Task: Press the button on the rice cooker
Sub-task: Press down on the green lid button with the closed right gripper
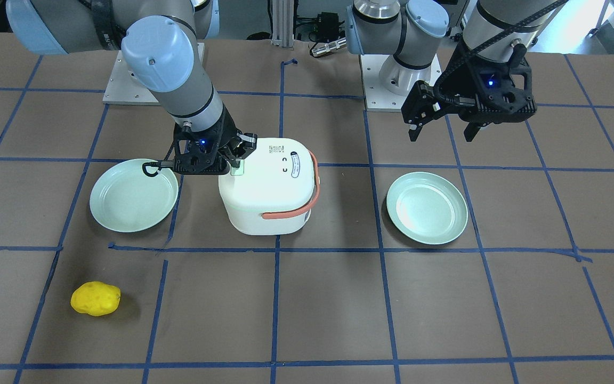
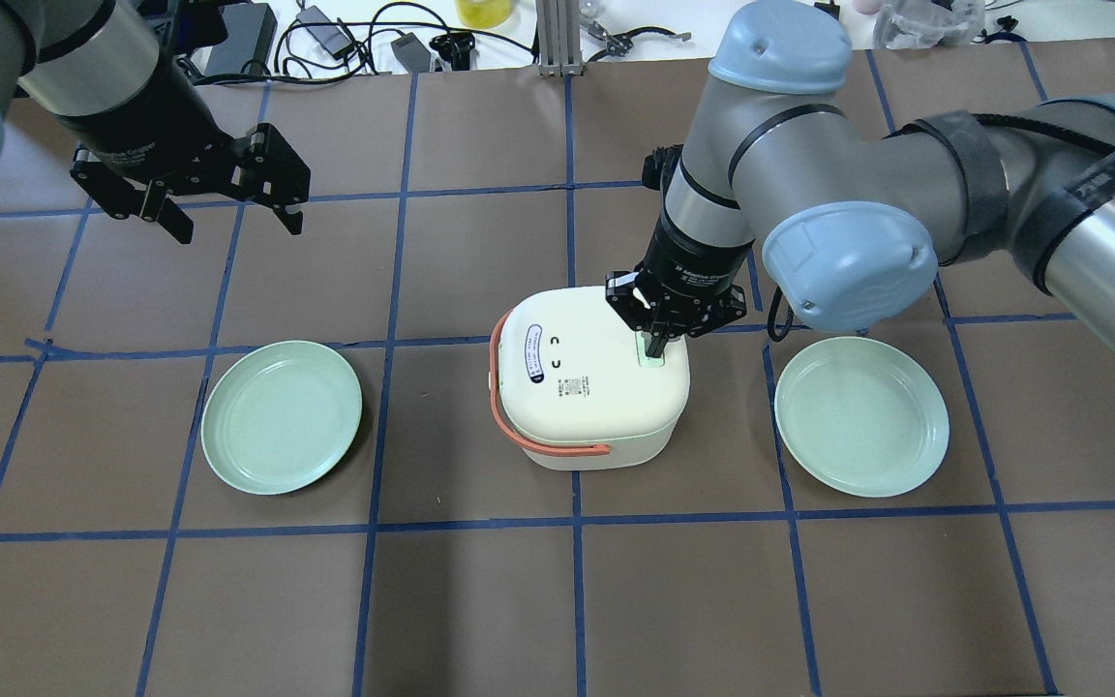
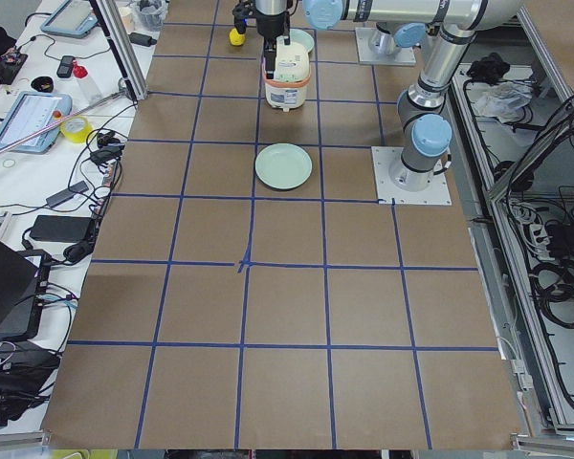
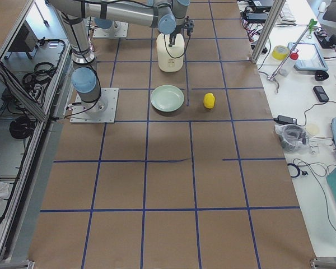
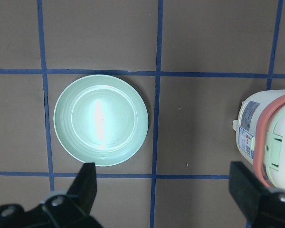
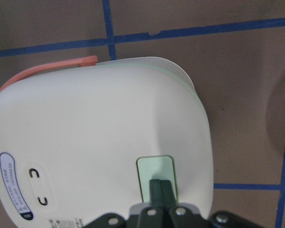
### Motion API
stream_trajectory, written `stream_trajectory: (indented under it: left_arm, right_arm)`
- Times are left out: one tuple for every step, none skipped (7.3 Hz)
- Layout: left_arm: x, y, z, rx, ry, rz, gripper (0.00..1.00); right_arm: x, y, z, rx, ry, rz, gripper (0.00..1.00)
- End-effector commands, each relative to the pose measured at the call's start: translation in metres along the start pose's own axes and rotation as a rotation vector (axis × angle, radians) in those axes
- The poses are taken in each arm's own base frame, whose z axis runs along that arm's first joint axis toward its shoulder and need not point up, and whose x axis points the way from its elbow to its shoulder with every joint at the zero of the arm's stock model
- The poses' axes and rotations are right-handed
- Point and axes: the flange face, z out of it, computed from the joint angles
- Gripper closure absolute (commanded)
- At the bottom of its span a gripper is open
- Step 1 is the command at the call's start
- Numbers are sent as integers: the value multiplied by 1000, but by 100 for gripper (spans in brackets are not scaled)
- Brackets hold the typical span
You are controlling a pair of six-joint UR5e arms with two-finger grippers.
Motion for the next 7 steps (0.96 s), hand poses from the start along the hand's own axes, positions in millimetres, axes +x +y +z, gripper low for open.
stream_trajectory:
  left_arm:
    - [0,0,0,0,0,-2,0]
    - [0,0,0,0,0,0,0]
    - [0,0,0,0,0,0,0]
    - [0,0,0,0,0,0,0]
    - [0,0,0,0,0,-2,0]
    - [0,0,0,0,0,0,0]
    - [0,0,0,0,0,0,0]
  right_arm:
    - [0,0,0,1,0,2,100]
    - [0,0,0,1,0,2,100]
    - [0,0,1,-1,-1,2,100]
    - [0,0,1,-2,-1,2,100]
    - [0,0,1,-2,-1,2,100]
    - [0,0,1,-2,-1,2,100]
    - [0,0,1,-2,-1,2,100]
